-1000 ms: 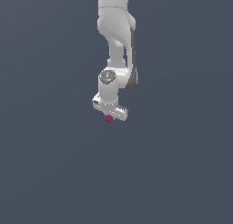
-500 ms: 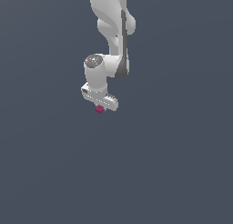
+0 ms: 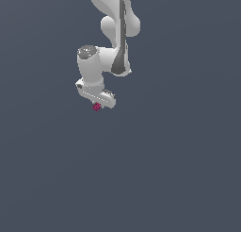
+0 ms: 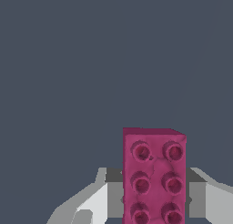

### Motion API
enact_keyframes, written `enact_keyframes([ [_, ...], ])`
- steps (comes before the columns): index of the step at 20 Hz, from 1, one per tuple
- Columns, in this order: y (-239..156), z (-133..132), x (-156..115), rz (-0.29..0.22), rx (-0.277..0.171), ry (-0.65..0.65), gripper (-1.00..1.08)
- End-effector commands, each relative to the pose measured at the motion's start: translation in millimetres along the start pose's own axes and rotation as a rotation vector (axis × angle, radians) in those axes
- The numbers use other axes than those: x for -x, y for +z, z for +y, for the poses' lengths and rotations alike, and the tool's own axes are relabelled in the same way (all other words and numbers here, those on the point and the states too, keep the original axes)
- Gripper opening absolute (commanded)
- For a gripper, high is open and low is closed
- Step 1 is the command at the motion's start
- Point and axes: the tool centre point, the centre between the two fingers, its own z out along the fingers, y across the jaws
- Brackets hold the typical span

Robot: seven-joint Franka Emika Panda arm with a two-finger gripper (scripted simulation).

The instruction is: Pick up the object and move it to a goal position.

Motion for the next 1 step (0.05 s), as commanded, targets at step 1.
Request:
enact_keyframes([
  [1, -2.2, 2.1, 0.2, -0.001, 0.000, -0.001, -1.00],
])
